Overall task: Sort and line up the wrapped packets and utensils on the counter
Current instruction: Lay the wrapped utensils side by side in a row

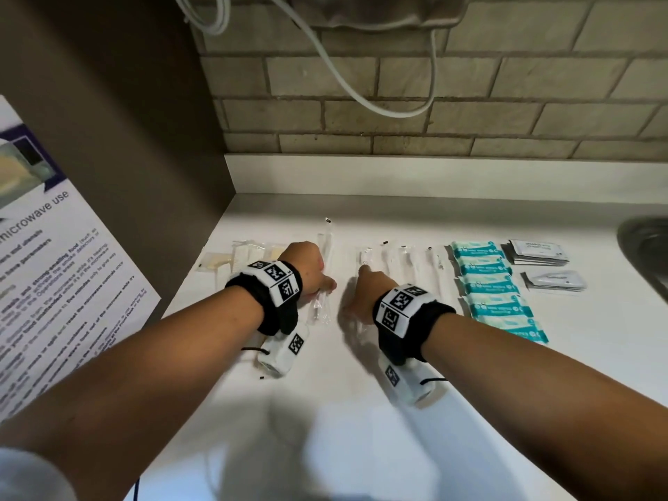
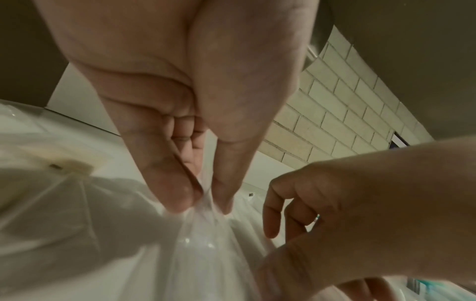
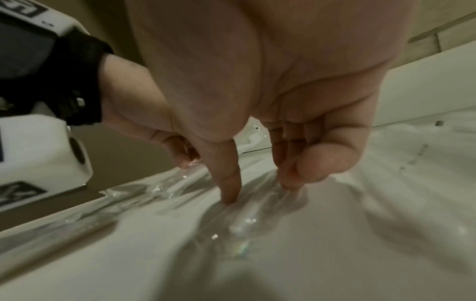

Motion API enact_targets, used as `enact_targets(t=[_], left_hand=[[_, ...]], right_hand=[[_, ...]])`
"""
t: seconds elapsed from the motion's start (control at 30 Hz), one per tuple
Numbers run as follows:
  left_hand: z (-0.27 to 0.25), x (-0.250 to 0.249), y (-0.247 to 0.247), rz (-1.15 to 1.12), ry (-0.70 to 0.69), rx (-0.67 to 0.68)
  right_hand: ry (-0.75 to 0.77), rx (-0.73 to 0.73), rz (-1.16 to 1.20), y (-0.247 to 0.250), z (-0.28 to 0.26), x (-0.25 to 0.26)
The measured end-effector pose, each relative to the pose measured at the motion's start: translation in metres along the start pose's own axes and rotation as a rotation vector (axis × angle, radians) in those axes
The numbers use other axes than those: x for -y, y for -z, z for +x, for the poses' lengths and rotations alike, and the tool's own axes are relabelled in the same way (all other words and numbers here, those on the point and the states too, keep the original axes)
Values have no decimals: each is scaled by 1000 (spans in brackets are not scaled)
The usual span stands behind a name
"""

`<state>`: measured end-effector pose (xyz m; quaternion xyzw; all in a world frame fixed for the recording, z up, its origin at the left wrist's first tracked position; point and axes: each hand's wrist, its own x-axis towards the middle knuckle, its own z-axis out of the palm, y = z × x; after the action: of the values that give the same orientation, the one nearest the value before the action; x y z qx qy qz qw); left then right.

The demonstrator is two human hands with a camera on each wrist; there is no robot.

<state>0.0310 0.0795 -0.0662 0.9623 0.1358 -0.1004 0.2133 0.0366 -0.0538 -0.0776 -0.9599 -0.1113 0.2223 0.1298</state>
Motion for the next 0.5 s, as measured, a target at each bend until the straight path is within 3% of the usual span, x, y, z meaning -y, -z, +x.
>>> enact_targets(t=[0.3, 0.5], left_hand=[[-1, 11, -10, -60, 27, 48], [6, 1, -20, -31, -18, 108]], right_hand=[[-77, -17, 132, 19, 8, -2], [-28, 25, 43, 20, 9, -13]])
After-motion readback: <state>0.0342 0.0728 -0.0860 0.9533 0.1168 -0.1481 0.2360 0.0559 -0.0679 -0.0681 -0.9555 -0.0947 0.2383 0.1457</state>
